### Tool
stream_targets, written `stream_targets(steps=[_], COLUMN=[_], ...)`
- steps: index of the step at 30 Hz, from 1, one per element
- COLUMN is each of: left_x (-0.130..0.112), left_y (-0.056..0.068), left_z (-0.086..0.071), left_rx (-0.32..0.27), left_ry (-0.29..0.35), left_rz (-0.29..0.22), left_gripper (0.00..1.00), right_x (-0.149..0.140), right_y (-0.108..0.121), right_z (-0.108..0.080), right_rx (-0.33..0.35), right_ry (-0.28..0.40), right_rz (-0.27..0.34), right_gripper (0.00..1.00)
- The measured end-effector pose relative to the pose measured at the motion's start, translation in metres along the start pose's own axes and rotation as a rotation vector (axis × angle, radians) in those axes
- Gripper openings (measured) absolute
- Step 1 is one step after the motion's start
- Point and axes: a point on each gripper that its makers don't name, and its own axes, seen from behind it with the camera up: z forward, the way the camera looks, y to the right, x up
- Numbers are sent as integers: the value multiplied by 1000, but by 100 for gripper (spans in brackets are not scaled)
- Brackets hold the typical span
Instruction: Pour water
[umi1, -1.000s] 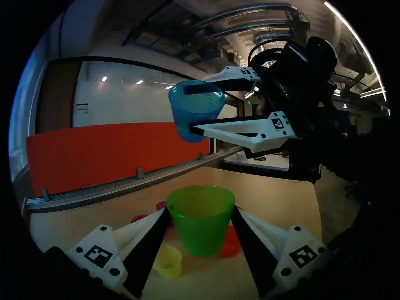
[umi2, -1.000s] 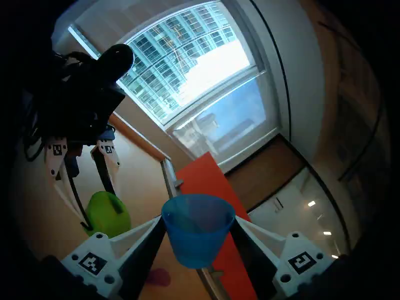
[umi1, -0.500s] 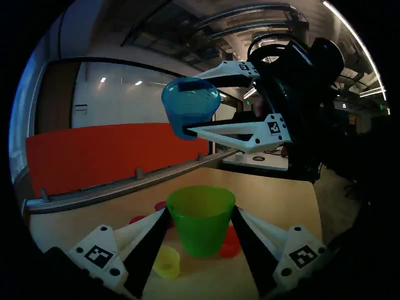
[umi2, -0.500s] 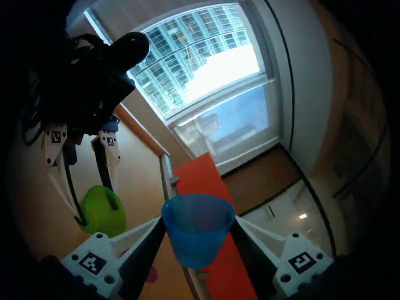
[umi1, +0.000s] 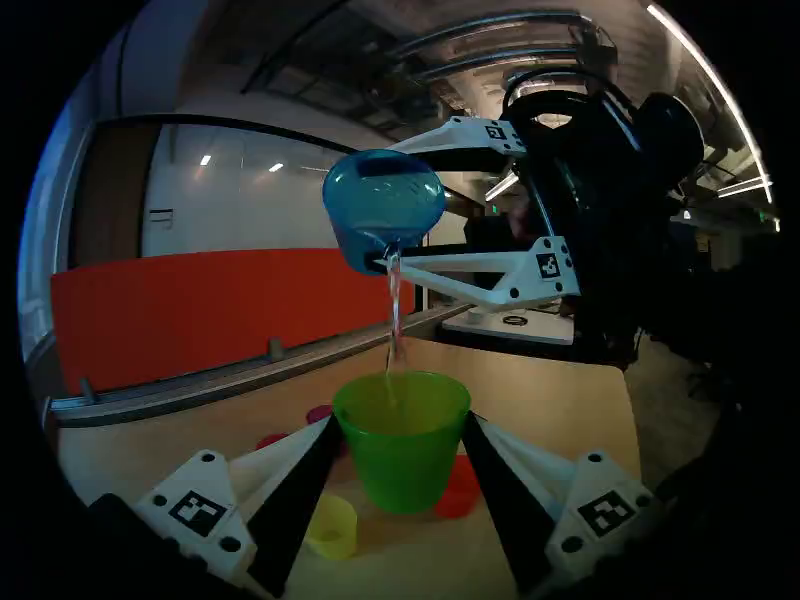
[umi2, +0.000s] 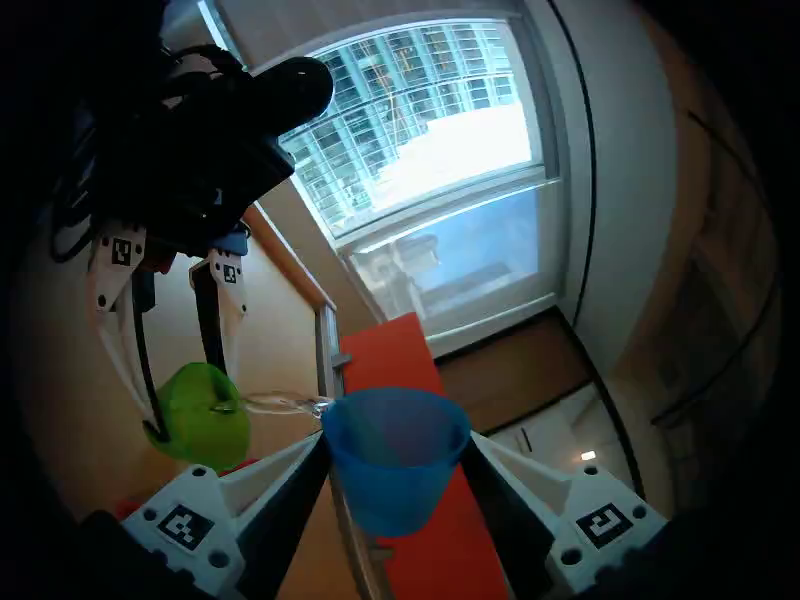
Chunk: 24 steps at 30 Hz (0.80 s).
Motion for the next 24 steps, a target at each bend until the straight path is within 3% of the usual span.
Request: stream_targets(steps=[24], left_x=[2], left_y=[4], left_z=[-2], left_rx=[-12], left_ry=[2], left_rz=[5], left_gripper=[85], right_x=[-4], right_y=[9], right_z=[1], right_rx=[-27], right_ry=[3], right_rz=[-94], right_gripper=[90])
